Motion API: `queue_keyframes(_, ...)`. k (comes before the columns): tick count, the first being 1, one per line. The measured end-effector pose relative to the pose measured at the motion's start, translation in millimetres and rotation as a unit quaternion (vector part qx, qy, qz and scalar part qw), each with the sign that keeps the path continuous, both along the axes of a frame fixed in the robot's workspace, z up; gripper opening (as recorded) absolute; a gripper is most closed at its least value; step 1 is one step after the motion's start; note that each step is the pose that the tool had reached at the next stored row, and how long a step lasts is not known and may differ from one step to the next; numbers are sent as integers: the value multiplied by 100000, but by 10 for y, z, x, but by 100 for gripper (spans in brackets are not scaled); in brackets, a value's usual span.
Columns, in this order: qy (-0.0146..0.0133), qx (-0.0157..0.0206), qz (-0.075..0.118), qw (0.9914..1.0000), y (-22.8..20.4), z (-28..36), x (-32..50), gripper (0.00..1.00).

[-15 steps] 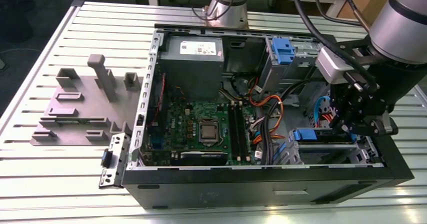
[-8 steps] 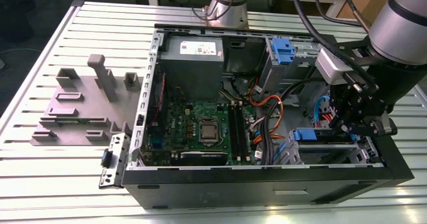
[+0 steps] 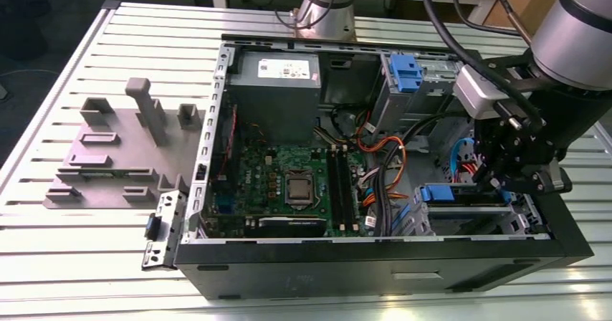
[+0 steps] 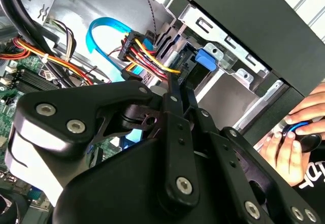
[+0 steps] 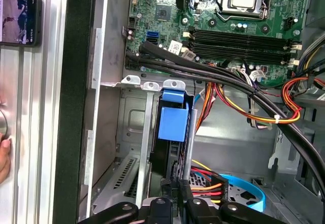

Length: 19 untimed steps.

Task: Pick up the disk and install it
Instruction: 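Insert the first disk wire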

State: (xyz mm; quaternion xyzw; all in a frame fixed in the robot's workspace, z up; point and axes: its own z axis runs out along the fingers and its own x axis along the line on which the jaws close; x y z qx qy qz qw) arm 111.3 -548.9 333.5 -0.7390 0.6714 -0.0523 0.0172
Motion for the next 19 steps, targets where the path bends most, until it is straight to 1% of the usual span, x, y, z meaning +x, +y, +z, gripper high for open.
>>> queue_keyframes(19,0,-24,-731,99997,-1,-27,0,18)
